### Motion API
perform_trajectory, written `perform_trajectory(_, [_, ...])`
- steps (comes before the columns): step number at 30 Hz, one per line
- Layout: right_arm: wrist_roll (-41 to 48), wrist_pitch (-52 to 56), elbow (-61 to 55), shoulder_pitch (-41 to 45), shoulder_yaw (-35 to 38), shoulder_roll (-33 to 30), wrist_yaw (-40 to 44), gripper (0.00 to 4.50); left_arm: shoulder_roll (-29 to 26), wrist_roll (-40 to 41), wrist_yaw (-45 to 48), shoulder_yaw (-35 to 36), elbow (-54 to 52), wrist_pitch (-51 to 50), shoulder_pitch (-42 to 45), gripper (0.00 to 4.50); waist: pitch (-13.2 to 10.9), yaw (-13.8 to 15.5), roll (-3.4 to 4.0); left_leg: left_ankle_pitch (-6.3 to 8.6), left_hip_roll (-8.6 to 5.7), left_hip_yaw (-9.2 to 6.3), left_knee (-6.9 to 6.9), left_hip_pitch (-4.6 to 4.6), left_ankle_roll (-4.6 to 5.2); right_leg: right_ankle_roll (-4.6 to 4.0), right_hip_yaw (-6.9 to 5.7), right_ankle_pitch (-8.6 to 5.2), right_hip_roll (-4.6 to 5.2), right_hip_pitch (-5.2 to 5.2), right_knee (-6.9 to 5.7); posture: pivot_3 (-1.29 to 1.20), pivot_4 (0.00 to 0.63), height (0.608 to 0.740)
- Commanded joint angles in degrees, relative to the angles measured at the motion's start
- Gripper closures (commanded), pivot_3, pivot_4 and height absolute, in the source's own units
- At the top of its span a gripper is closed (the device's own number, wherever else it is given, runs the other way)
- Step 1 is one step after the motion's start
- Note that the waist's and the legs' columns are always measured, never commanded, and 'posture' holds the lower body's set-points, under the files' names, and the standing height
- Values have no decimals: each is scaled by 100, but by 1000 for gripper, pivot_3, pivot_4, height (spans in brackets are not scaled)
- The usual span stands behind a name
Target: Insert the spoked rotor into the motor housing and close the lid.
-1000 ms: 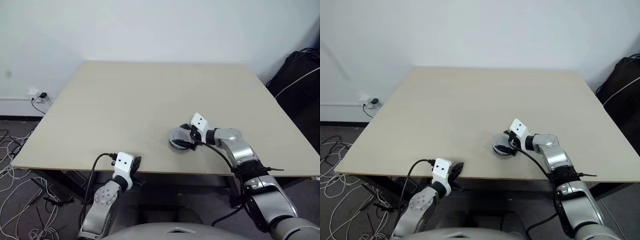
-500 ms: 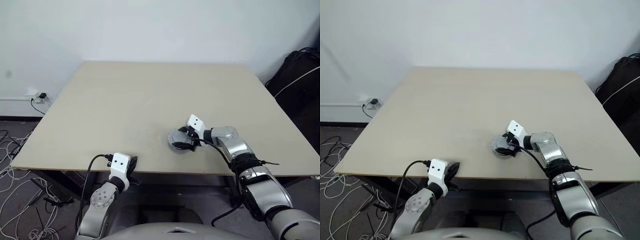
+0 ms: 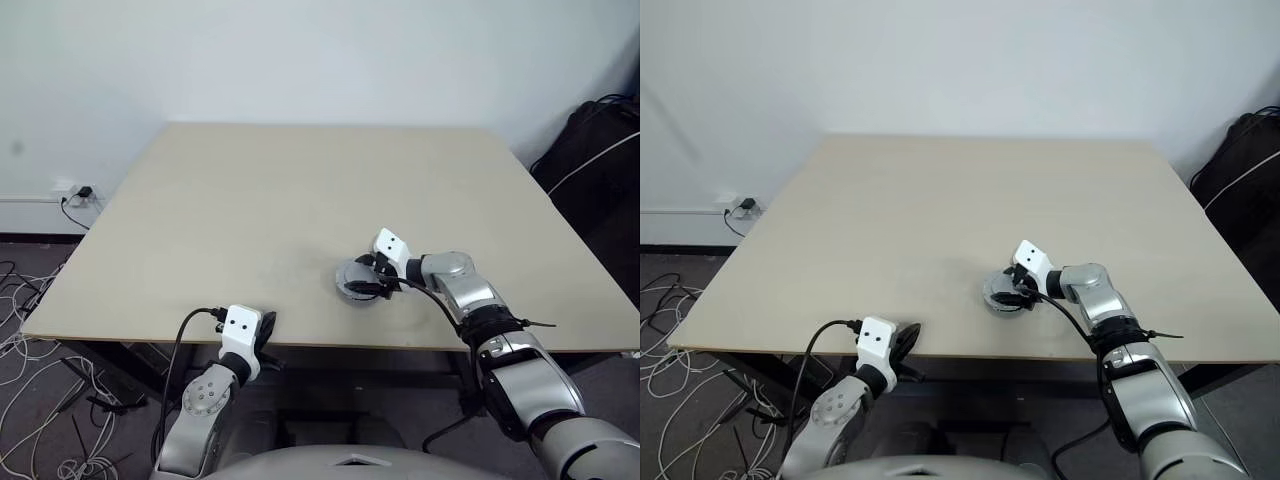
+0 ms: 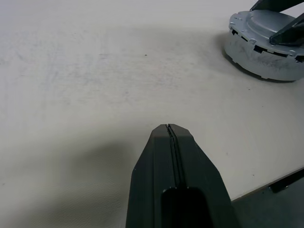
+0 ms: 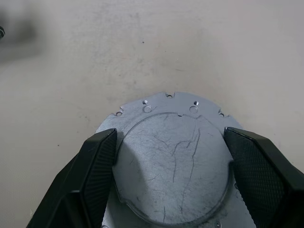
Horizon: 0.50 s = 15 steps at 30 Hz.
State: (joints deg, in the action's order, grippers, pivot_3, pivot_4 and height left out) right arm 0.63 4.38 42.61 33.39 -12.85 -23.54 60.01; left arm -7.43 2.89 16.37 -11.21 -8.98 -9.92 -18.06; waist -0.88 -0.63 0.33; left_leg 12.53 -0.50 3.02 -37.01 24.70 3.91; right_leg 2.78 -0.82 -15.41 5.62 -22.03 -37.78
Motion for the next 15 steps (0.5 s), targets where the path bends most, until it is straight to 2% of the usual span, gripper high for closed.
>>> perform_trajectory(1, [75, 247, -42, 107, 60, -41, 236, 1202, -9, 32, 17, 1, -180, 30, 70, 4500, 0, 0, 0, 0, 0, 0, 0, 0, 0, 0, 0, 0, 0, 0, 0, 0, 0, 740])
perform_trajectory(8, [-16, 346, -133, 111, 24, -159, 323, 1202, 24, 48, 3, 10, -136, 61, 71, 4500, 2, 11, 3, 0, 0, 0, 0, 1, 0, 0, -1, 0, 1, 0, 1, 0, 0, 740])
perform_trajectory(15, [-386, -283, -64, 28, -116, -169, -137, 1202, 56, 35, -4, 16, -95, 103, 66, 4500, 3, 4, 4, 0, -1, 0, -1, 0, 0, 0, -1, 0, 2, 1, -1, 0, 0, 740])
